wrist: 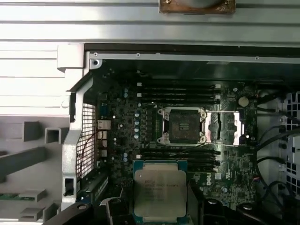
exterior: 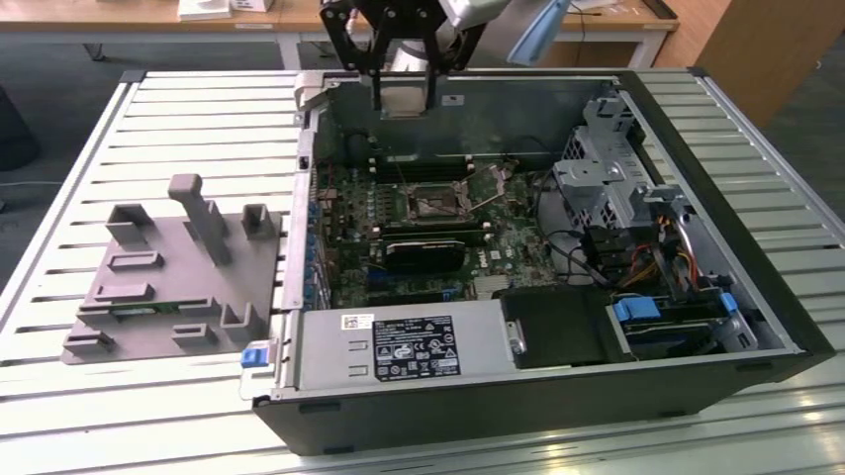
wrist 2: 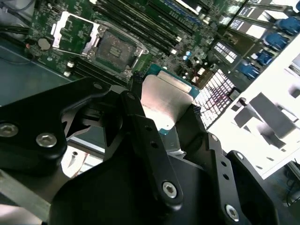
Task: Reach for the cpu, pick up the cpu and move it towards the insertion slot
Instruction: 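Pick up the cpu and move it towards the insertion slot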
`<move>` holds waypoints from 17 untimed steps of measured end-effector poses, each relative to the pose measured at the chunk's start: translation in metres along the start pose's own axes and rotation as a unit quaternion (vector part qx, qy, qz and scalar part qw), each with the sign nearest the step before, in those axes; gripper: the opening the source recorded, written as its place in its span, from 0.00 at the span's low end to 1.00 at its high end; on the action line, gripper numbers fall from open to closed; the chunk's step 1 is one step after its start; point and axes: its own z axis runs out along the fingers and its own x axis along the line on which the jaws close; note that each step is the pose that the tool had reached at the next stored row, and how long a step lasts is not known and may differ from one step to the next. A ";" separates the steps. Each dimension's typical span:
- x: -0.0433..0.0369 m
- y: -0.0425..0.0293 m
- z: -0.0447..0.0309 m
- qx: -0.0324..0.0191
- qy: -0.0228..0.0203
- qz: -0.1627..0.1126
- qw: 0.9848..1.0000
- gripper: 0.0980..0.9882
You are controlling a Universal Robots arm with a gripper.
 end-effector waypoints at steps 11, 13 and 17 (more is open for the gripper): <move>-0.0265 0.0146 0.0014 0.000 0.000 0.000 1.000 0.50; -0.0303 0.0170 0.0016 0.000 0.000 0.000 1.000 0.50; -0.0359 0.0197 0.0022 0.000 0.000 0.000 1.000 0.50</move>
